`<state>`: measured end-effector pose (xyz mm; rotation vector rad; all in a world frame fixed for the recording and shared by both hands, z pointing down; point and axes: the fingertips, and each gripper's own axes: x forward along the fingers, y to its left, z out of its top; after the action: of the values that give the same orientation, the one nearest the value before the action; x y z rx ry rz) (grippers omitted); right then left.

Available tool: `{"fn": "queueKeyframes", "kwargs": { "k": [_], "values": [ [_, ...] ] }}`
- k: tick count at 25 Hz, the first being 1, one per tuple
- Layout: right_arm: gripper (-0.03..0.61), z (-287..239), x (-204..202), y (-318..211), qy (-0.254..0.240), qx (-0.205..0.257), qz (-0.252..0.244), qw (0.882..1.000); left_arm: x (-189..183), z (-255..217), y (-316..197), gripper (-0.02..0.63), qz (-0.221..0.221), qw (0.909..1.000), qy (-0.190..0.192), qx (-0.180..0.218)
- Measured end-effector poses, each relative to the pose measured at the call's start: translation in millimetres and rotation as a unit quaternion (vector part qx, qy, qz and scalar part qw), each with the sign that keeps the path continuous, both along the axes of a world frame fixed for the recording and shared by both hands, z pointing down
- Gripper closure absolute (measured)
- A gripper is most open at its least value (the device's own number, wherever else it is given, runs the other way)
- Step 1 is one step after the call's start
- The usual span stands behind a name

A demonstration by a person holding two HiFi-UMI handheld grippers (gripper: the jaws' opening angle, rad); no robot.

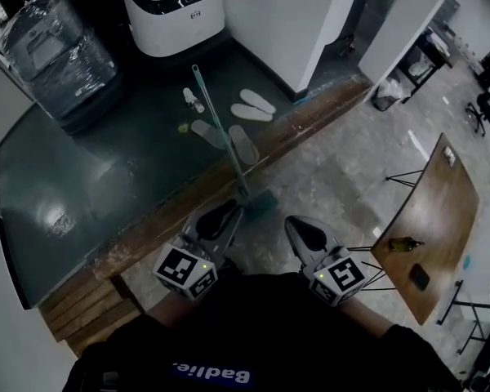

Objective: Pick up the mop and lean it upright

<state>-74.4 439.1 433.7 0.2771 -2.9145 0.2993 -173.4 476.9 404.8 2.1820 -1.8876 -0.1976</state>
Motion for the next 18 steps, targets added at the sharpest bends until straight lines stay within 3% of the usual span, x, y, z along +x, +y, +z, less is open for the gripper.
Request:
{"fn": "queueKeyframes", "kwargs": {
  "k": [9,18],
  "values": [
    [0.572,16.7,-25.5,-70.2,0.008,-0.015,-0.005,1.000,-38.0,16.5,-66.1,0.534,-0.019,0.9995,0.002,-0.024],
    [0.572,12.9,-71.5,-203.2,-0.032,-0.044,-0.051,0.997,-103.6,32.8,-154.0,0.534,-0.129,0.9888,-0.025,-0.070]
  ]
}}
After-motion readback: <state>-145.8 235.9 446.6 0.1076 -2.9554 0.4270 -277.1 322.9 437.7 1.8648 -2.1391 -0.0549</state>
